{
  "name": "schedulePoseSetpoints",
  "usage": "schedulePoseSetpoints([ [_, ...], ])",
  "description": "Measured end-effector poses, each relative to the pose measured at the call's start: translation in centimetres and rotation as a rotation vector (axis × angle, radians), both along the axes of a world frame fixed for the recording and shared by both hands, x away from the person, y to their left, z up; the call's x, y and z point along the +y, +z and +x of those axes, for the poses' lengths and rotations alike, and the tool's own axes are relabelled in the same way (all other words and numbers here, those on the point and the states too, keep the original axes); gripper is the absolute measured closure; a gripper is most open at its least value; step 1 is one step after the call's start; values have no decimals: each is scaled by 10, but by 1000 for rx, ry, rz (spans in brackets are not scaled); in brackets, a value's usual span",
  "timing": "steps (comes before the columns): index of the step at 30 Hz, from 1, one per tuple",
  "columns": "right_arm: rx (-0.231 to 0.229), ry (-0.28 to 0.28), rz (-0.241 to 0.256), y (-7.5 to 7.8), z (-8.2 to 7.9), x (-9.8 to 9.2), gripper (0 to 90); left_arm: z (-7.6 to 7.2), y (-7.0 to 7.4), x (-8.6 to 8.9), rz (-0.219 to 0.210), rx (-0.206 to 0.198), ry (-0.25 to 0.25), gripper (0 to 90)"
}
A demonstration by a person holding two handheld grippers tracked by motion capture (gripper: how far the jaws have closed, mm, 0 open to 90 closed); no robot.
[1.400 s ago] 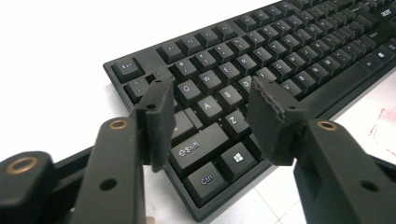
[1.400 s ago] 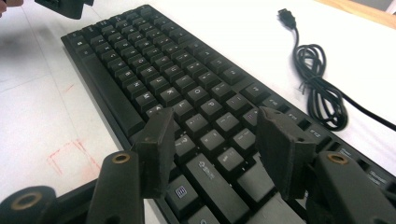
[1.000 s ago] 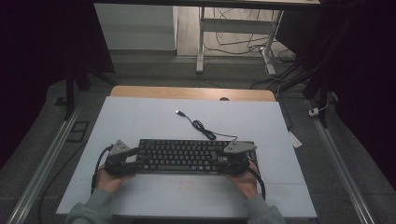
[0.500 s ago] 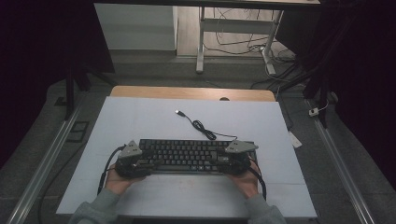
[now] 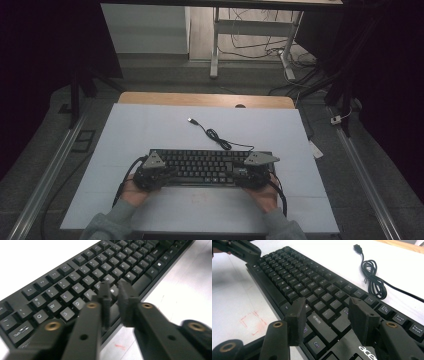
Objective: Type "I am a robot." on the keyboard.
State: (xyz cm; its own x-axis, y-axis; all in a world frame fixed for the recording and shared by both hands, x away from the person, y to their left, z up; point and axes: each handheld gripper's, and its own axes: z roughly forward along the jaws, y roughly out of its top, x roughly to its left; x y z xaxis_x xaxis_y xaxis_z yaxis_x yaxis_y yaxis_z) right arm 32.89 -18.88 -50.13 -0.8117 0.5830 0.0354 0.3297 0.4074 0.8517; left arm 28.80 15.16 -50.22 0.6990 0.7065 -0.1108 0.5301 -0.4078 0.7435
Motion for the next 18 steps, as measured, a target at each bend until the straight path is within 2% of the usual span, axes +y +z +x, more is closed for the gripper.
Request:
schedulePoseSetpoints([
  [2, 3, 2, -6, -1, 0, 2, 487, 1, -2, -3, 10, 8, -7, 886],
  [9, -7, 0, -24, -2, -4, 4, 487, 2, -7, -11, -9, 17, -25, 888],
  [11, -2, 4, -8, -3, -3, 4, 486, 4, -10, -13, 10, 19, -32, 888],
  [13, 0, 4, -20, -3, -2, 4, 486, 6, -13, -15, 34, 25, -31, 888],
  [18, -2, 0, -23, -4, -2, 4, 485, 8, -14, -18, 37, 31, -38, 887],
])
